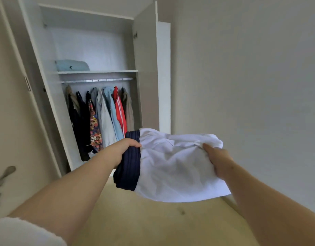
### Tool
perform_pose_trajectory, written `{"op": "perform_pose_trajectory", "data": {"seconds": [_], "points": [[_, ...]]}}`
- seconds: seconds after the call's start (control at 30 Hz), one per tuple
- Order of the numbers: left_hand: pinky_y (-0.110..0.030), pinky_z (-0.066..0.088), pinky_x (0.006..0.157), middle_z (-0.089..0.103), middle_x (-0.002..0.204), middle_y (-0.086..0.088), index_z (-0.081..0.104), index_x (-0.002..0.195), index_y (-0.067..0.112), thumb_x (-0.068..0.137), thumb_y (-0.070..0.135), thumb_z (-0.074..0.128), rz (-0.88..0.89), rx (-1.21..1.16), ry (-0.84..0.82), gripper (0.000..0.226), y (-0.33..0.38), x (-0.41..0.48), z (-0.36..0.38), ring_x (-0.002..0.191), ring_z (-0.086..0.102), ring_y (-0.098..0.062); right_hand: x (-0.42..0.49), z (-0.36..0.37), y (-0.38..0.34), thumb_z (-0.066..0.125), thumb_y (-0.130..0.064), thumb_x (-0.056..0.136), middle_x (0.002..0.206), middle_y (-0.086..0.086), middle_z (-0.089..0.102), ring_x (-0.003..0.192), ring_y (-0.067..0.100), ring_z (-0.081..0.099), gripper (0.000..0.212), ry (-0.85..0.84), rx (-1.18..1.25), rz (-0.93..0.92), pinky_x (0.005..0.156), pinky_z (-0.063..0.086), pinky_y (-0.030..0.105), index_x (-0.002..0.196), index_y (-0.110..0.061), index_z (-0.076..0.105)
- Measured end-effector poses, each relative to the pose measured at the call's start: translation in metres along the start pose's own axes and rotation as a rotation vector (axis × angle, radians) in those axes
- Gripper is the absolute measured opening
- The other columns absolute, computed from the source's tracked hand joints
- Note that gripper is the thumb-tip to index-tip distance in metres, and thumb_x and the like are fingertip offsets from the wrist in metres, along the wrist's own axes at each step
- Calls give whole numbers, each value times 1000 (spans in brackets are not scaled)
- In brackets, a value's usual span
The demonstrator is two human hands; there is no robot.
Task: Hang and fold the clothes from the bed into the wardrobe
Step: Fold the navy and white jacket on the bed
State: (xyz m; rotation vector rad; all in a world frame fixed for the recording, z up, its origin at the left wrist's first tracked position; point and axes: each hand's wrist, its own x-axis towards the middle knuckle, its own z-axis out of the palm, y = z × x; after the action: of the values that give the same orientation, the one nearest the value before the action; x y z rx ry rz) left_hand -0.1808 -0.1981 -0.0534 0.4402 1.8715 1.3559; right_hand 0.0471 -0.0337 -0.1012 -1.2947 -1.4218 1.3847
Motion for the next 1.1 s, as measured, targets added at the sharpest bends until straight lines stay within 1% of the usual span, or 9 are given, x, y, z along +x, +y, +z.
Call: {"op": "perform_pose_trajectory", "data": {"seconds": [0.07,0.13,0.37,0.5,0.6,0.77,0.83,0.9,1.1], "points": [[-29,44,53,63,74,-11,63,79,4,70,16,73,6,-22,27,18,11,18,-27,64,59,-28,13,37,-10,60,-40,87,124,17,55,107,32,53,59,-27,10,-7,84,39,34,130,-2,47],[-28,42,52,62,74,-11,61,78,4,72,15,72,3,-34,41,17,18,37,-48,63,58,-27,25,67,-19,61,-41,86,122,17,56,104,32,54,60,-49,2,-7,85,40,35,130,-3,47],[-31,45,58,63,81,-12,63,86,4,72,16,72,19,-73,99,21,46,118,-106,69,59,-29,90,168,-50,63,-40,84,84,5,57,77,23,54,50,-122,40,-21,79,41,35,119,-6,54],[-29,43,57,63,79,-11,63,85,4,75,15,69,104,-64,161,16,81,175,-127,67,57,-27,149,223,-77,64,-42,83,105,11,59,100,30,57,54,-183,62,-61,89,43,36,122,-6,53],[-29,42,55,63,80,-12,61,83,5,76,17,69,110,-75,196,16,111,224,-136,67,57,-28,204,260,-98,62,-43,83,98,7,55,94,28,54,53,-242,77,-85,84,39,33,124,-10,52],[-31,45,61,64,85,-13,63,86,3,72,18,71,107,-118,249,22,165,309,-145,73,59,-29,301,319,-140,62,-45,83,122,13,57,108,32,54,58,-281,38,-143,94,40,34,128,-9,51],[-32,48,67,65,89,-14,64,90,3,71,20,71,99,-126,271,26,185,339,-156,77,60,-31,331,347,-156,61,-46,84,126,13,56,112,33,53,59,-319,39,-144,100,39,37,128,-9,50],[-33,49,71,67,89,-14,65,92,3,72,20,71,94,-132,285,26,202,366,-172,78,61,-31,356,379,-169,60,-45,86,127,13,54,115,33,51,59,-356,36,-160,98,37,34,130,-8,48],[-32,49,62,69,76,-13,67,85,4,74,18,68,100,-157,312,18,239,457,-238,69,62,-30,421,485,-205,63,-43,83,128,14,55,113,33,54,61,-422,28,-176,102,40,41,130,-7,50]]}}
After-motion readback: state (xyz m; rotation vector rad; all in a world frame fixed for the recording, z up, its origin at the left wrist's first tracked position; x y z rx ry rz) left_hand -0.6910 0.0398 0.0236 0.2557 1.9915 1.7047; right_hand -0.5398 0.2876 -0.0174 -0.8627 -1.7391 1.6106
